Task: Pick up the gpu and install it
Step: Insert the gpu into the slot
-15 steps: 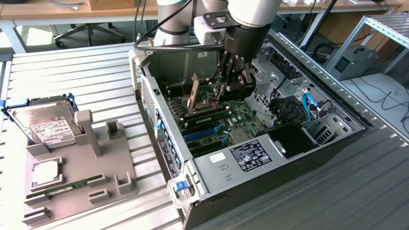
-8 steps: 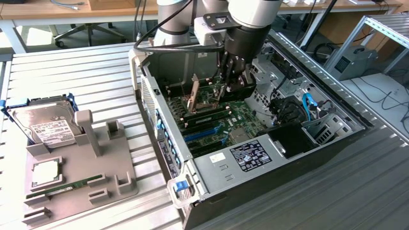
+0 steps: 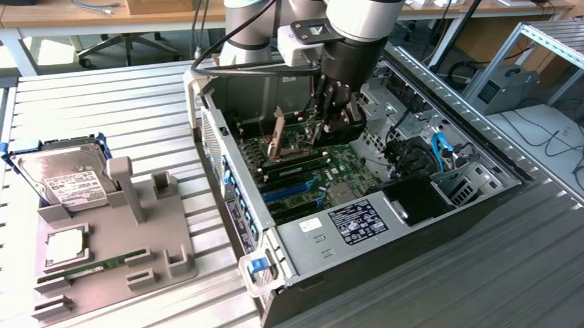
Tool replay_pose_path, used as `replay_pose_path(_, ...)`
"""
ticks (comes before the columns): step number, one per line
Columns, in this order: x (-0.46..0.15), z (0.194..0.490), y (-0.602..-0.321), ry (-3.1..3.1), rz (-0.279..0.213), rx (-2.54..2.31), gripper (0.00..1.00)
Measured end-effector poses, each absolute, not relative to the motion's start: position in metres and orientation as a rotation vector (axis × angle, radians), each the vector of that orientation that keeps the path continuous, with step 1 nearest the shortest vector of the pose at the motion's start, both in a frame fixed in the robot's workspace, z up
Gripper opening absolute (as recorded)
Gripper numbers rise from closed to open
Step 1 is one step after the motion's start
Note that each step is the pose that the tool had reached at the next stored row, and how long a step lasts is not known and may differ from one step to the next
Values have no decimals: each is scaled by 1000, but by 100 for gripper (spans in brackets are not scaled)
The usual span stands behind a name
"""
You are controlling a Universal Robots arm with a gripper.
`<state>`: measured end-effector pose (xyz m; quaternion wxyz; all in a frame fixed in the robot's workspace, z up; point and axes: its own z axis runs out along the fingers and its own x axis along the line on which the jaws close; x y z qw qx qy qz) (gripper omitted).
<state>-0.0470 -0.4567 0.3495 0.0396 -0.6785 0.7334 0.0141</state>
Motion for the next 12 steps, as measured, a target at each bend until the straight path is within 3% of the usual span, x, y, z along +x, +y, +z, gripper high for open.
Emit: replay_pose_path(12, -48, 349, -459, 2248, 43, -2079, 27)
